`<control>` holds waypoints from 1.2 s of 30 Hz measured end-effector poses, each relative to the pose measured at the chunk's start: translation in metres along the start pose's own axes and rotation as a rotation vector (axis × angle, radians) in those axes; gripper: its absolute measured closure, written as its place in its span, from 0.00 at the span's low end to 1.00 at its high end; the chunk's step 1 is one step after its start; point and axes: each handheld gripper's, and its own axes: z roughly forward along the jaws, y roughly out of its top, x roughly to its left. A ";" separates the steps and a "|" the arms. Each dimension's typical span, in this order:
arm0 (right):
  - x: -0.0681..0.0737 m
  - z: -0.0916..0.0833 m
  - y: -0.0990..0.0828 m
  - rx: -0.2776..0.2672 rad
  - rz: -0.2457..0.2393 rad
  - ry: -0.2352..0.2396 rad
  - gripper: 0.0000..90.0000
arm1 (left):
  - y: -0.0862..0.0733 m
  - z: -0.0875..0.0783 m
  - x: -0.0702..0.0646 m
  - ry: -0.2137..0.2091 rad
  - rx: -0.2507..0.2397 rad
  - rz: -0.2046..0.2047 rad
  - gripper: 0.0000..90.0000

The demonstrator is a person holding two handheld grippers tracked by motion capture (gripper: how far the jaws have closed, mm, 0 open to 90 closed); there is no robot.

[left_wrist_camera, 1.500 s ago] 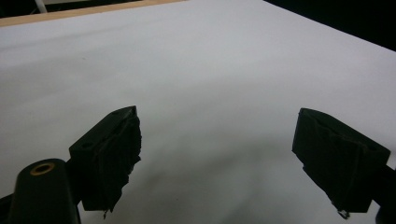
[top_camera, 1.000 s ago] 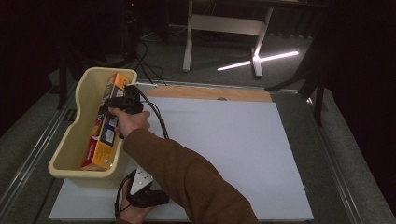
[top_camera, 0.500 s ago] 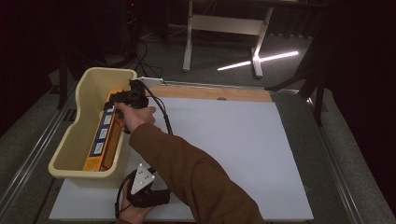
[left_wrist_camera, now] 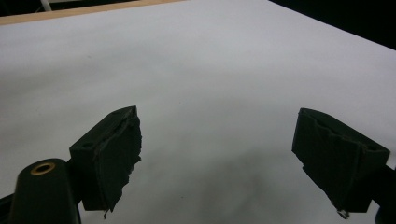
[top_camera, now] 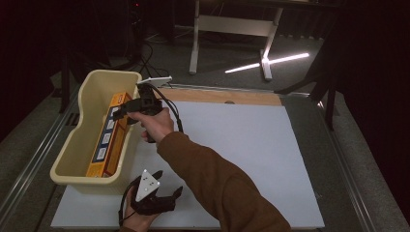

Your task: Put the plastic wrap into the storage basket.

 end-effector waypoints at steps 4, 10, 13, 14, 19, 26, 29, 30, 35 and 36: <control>0.003 -0.015 -0.014 0.000 -0.221 -0.119 0.48 | 0.000 0.000 0.000 0.008 0.004 0.004 0.17; -0.003 -0.042 -0.041 -0.054 -0.474 -0.325 0.46 | 0.000 0.000 0.001 0.019 0.008 0.009 0.17; -0.010 -0.055 -0.059 -0.061 -0.555 -0.370 0.46 | 0.000 -0.001 0.001 0.025 0.008 0.011 0.17; -0.013 -0.060 -0.064 -0.064 -0.581 -0.381 0.46 | 0.000 -0.001 0.001 0.025 0.007 0.011 0.17; -0.033 -0.083 -0.088 -0.101 -0.642 -0.408 0.44 | 0.001 -0.002 0.003 0.032 0.004 0.007 0.17; -0.080 -0.113 -0.134 -0.257 -0.621 -0.465 0.39 | 0.001 -0.004 0.006 0.043 0.000 -0.001 0.17; -0.101 -0.120 -0.153 -0.289 -0.586 -0.478 0.38 | 0.001 -0.005 0.007 0.047 -0.004 -0.003 0.17; -0.108 -0.123 -0.161 -0.288 -0.574 -0.482 0.36 | 0.001 -0.005 0.007 0.048 -0.003 -0.003 0.17; -0.136 -0.143 -0.195 -0.353 -0.577 -0.433 0.27 | 0.001 -0.005 0.009 0.053 -0.002 -0.008 0.17; -0.142 -0.148 -0.202 -0.365 -0.592 -0.430 0.24 | 0.001 -0.005 0.009 0.054 0.000 -0.008 0.17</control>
